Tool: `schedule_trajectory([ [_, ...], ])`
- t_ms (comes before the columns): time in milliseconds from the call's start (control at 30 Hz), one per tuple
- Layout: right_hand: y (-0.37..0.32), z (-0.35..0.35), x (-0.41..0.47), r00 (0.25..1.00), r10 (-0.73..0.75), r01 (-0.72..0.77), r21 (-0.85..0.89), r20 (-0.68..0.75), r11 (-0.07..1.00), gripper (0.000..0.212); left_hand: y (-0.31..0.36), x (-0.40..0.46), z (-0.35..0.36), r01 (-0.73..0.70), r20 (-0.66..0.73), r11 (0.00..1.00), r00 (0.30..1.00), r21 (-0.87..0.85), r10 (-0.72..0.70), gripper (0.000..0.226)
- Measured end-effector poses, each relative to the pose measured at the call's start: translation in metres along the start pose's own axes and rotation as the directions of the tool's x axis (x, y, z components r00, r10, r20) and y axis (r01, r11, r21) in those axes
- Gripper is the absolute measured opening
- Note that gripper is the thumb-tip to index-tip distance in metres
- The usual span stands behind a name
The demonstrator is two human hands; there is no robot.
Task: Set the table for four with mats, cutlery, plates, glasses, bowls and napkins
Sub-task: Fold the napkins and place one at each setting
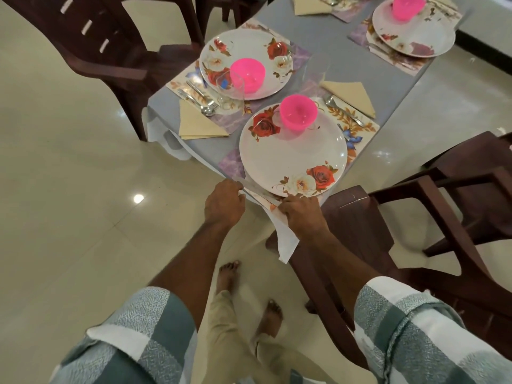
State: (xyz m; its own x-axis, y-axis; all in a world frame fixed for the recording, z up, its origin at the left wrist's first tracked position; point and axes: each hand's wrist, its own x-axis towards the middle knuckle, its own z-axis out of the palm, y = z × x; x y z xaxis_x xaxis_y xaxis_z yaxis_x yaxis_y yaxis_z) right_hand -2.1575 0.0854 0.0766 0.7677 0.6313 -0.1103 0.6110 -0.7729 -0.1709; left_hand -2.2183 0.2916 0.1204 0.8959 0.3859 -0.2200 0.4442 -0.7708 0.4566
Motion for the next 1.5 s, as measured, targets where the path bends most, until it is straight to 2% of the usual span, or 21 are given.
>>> schedule_trajectory([
  [300,-0.004,0.001,-0.002,0.998,0.053,-0.051,0.058,-0.036,0.997,0.027,0.000,0.003,0.005,0.066,0.057,0.998,0.996,0.024,-0.067,0.035],
  [533,-0.006,-0.008,-0.003,0.994,0.068,-0.056,0.144,-0.083,0.988,0.020,0.014,0.005,-0.010,0.040,-0.063,0.999,0.997,-0.017,-0.041,0.024],
  [633,0.000,-0.025,0.007,0.989,0.079,-0.050,0.211,-0.129,0.976,0.015,0.026,0.011,-0.023,-0.037,-0.119,0.999,0.992,-0.021,0.034,0.012],
  [733,0.013,-0.047,0.028,0.975,0.105,-0.061,0.217,-0.194,0.974,0.016,0.042,0.024,-0.035,-0.060,-0.099,0.998,0.993,-0.012,0.058,0.016],
  [833,0.029,-0.070,0.053,0.948,0.176,-0.117,0.223,-0.265,0.968,0.013,0.057,0.050,-0.041,-0.076,-0.059,0.997,0.995,0.001,0.076,0.022],
  [933,0.047,-0.085,0.079,0.902,0.302,-0.203,0.315,-0.309,0.927,0.013,0.074,0.083,-0.045,-0.109,-0.050,0.994,0.993,-0.011,0.108,0.021],
  [1000,0.060,-0.089,0.097,0.880,0.383,-0.256,0.401,-0.279,0.880,0.021,0.081,0.106,-0.046,-0.121,-0.028,0.993,0.992,-0.015,0.120,0.022],
  [1067,0.068,-0.092,0.113,0.881,0.439,-0.323,0.451,-0.179,0.832,0.032,0.085,0.123,-0.047,-0.122,-0.003,0.992,0.992,-0.024,0.122,0.024],
  [1233,0.078,-0.085,0.160,0.809,0.587,-0.471,0.612,0.014,0.635,0.060,0.089,0.162,-0.048,-0.154,0.059,0.988,0.986,-0.028,0.155,0.017],
  [1367,0.078,-0.081,0.181,0.752,0.659,-0.509,0.637,0.002,0.579,0.056,0.092,0.184,-0.050,-0.170,0.108,0.984,0.979,-0.053,0.175,0.020],
  [1500,0.070,-0.083,0.184,0.740,0.672,-0.504,0.641,-0.026,0.580,0.054,0.098,0.192,-0.056,-0.197,0.152,0.970,0.964,-0.141,0.218,0.029],
])
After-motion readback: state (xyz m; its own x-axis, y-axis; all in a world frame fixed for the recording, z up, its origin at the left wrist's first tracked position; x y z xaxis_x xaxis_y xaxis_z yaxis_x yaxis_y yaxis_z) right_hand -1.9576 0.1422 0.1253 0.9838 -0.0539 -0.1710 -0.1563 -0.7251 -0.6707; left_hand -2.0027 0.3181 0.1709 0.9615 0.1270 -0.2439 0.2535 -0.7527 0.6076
